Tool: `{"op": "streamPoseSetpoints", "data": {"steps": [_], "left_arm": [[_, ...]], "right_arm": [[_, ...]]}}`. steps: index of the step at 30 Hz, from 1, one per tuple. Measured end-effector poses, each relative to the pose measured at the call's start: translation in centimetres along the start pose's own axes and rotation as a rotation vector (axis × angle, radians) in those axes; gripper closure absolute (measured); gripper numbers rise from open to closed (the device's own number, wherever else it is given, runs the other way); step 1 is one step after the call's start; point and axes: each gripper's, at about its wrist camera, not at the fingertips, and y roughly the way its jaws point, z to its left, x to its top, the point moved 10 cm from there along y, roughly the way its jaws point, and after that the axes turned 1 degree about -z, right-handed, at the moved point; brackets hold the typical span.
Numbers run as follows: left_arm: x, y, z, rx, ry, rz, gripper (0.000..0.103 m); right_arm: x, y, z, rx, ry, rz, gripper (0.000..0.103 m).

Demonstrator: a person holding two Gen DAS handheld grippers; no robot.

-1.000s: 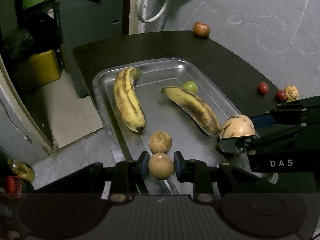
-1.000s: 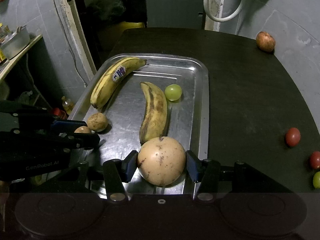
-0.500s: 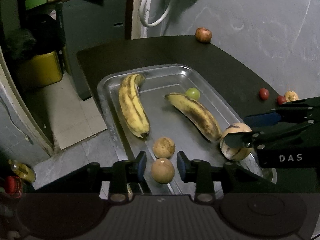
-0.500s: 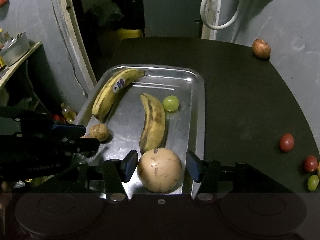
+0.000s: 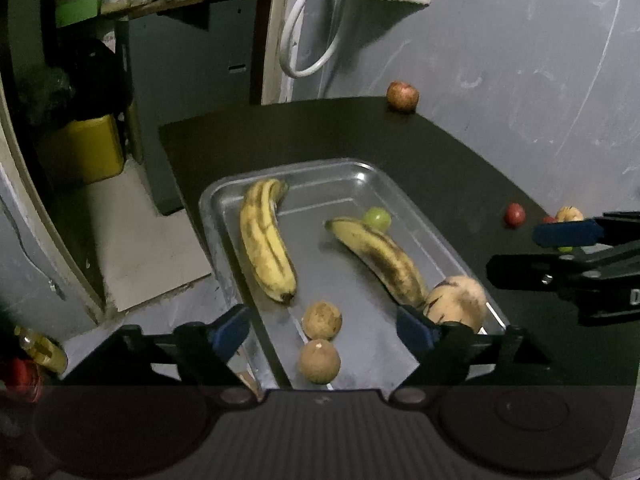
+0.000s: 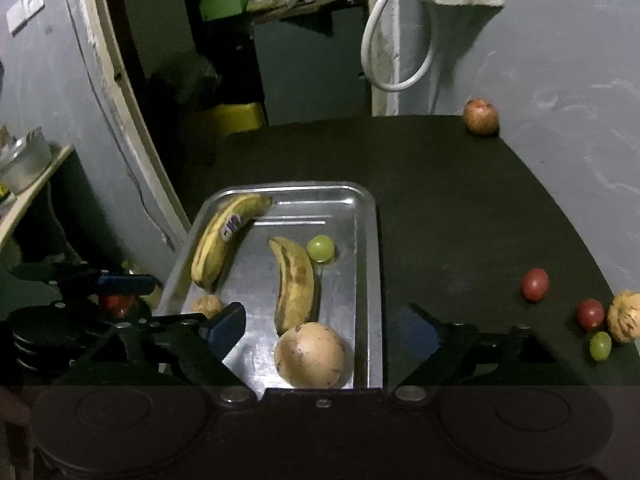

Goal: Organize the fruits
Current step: 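Open the left gripper to drop the tan ball in the tray while the right releases the melon, then move both tools away from the tray toward the remaining tomatoes and pepino melon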

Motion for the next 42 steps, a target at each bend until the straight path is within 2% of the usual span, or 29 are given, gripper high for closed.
{"op": "streamPoseSetpoints", "data": {"steps": [2,4,6,17,28,36,42], "left_arm": [[0.2,-0.4,-0.1,-0.007,0.002,-0.008,0.012],[0.5,-0.8,-0.3,-0.015,0.006,-0.02,0.004],[0.8,-1.3,-0.5,-0.025,0.005,-0.031,0.001],[3.1,-5.4,-3.3,-0.076,0.097,-0.083,0.001],[4.3,-7.4,-10.0,-0.166,0.244,-0.121,0.001],[4.2,-6.2,-14.1,-0.243,0.343,-0.101,0.001],[4.6,-4.0,-15.2,-0.285,0.395,-0.066,0.001]], "right_arm": [[0.1,-1.0,-0.2,-0.003,0.02,-0.016,0.008],[0.4,-2.2,-0.4,-0.008,0.039,-0.042,0.006],[0.6,-3.4,-0.5,-0.012,0.055,-0.064,0.005],[0.1,-12.3,-4.1,-0.077,0.198,-0.229,0.003],[-3.5,-18.5,-7.7,-0.183,0.315,-0.322,0.003],[-5.8,-20.5,-11.0,-0.284,0.412,-0.34,0.002],[-7.0,-19.7,-12.5,-0.334,0.483,-0.323,0.002]]}}
